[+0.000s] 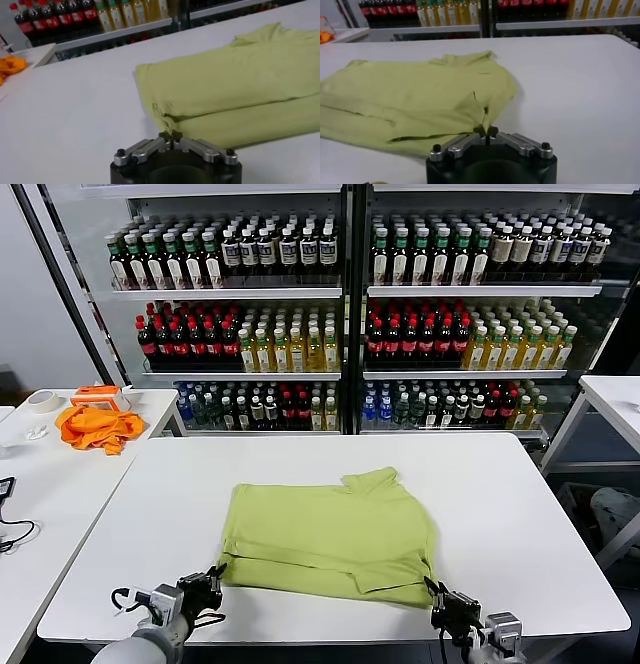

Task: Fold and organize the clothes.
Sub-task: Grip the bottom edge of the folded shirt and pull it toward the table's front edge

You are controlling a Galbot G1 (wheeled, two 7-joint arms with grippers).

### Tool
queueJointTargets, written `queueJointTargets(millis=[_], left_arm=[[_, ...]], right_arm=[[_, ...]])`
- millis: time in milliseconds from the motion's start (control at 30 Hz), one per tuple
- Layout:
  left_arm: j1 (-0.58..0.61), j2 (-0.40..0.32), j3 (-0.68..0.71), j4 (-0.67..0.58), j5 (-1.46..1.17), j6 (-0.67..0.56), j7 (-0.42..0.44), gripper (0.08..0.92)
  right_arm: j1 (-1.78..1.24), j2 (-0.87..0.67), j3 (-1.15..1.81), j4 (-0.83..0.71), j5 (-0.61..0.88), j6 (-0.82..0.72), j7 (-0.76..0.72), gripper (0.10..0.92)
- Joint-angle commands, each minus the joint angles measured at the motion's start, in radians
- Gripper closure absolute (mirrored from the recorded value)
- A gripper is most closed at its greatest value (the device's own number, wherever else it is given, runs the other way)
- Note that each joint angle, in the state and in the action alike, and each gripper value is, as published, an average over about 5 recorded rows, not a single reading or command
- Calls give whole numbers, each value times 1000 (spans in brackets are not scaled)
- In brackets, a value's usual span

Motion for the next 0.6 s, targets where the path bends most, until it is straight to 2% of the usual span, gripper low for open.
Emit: queueJointTargets(millis=[33,133,233,467,600], left_arm=[[129,22,-51,-93,16,0,-32,915],[151,18,-49,-110,24,1,-47,905],[165,16,-48,-131,27,1,-59,849],[142,29,-78,-199,16,0,-66,651],[57,47,-85,-183,-26,-2,-60,530]], right_arm=[[-46,0,2,35,-44,3,0,906],[-46,1,8,33,-56,4,0,860],[-46,0,18,43,-56,2,-2,774],[-38,-25,103,116,-19,-24,-13,575],[34,-42,138,136,44,-47,-4,462]])
